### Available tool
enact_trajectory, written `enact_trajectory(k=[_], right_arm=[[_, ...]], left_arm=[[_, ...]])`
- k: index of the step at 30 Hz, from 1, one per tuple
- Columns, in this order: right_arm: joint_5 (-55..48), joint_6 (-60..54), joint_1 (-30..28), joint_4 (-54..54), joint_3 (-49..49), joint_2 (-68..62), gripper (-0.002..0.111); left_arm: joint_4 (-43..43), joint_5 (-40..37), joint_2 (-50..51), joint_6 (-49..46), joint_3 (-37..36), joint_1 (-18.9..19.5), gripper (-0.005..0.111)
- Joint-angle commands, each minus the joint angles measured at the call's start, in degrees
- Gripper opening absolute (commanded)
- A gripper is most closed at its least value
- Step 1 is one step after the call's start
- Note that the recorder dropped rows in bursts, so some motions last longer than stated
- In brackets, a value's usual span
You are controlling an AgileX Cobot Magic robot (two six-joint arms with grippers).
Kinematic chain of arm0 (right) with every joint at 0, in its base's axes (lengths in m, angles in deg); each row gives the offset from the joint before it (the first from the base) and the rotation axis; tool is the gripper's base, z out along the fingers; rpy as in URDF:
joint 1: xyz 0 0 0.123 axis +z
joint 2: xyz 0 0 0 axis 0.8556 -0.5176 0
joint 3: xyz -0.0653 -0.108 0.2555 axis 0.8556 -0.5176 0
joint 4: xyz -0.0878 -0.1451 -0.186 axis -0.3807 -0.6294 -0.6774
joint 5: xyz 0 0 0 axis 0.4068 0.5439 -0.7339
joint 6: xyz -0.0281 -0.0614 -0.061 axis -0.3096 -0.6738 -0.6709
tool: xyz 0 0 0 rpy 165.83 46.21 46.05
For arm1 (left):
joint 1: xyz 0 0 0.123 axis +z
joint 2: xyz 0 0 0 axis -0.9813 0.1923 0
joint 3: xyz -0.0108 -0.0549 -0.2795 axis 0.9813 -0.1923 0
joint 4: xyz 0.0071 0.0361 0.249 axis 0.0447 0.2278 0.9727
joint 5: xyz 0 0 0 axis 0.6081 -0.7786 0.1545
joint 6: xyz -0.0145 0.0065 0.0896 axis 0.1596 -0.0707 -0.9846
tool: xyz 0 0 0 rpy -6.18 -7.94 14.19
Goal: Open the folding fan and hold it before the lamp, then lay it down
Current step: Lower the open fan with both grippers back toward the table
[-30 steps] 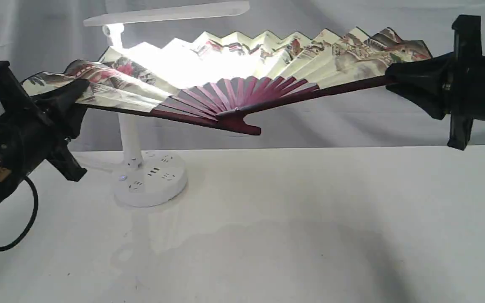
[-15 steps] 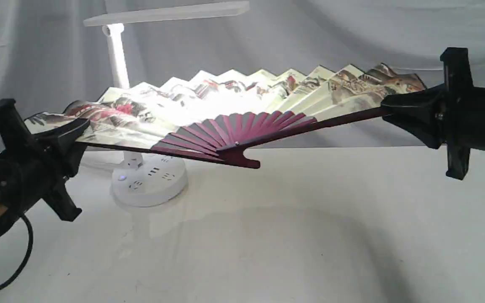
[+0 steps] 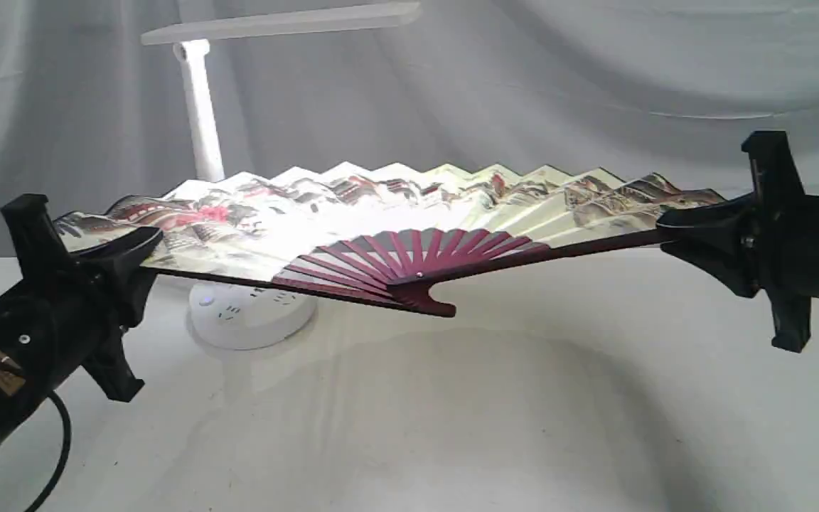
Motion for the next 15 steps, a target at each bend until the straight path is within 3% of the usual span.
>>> enact_trajectory(k=[1, 8, 15], right_arm=[[5.7, -4.4, -4.2, -3.3, -1.1, 0.0, 0.000], [4.4, -4.4, -9.4, -5.2, -1.8, 0.0, 0.000], [4.8, -4.4, -10.2, -6.3, -1.8, -0.1, 0.000]], left_arm=[[-8.0, 5.7, -1.2, 0.9, 0.2, -2.2, 0.000], [-14.8, 5.7, -1.2, -4.1, 0.2, -7.1, 0.000], [-15.6, 2.5, -1.2, -5.8, 1.6, -9.4, 0.000]])
